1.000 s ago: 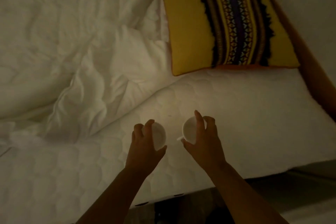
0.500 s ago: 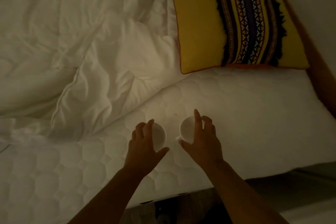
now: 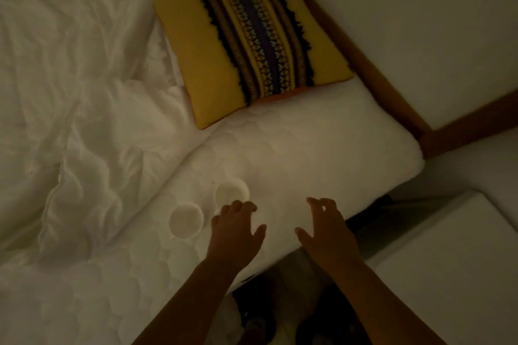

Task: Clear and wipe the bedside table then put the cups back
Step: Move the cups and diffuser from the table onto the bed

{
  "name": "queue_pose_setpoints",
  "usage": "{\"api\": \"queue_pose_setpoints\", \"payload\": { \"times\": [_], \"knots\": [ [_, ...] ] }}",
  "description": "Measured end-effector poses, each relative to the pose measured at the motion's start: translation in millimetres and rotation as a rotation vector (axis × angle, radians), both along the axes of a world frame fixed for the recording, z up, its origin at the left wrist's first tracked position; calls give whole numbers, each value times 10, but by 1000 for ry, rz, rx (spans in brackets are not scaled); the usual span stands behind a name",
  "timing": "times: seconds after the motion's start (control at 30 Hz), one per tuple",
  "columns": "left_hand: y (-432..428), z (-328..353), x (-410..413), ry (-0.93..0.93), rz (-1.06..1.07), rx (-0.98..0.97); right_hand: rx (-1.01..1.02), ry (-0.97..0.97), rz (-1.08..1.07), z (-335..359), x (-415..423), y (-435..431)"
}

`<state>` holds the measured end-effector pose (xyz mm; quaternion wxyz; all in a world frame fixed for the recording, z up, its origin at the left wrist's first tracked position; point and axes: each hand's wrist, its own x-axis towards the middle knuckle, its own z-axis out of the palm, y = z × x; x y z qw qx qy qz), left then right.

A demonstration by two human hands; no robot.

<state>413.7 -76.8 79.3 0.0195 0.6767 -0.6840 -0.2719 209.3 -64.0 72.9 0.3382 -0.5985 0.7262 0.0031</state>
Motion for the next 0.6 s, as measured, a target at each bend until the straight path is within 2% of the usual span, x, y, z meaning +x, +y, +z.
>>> {"api": "queue_pose_setpoints", "payload": {
  "times": [0.17, 0.3, 0.43, 0.6],
  "knots": [
    [29, 50, -921, 45, -244, 146, 44, -60, -282, 96, -953, 523],
    [88, -10, -1790, 26, -470, 262, 57, 5, -441, 39, -1747, 1113],
    [214, -77, -2725, 10, -603, 418, 61, 87, -615, 3, -2393, 1818],
    [687, -142, -3738, 82, -869, 315, 72, 122, -912, -125, -3076, 2710]
  ]
}}
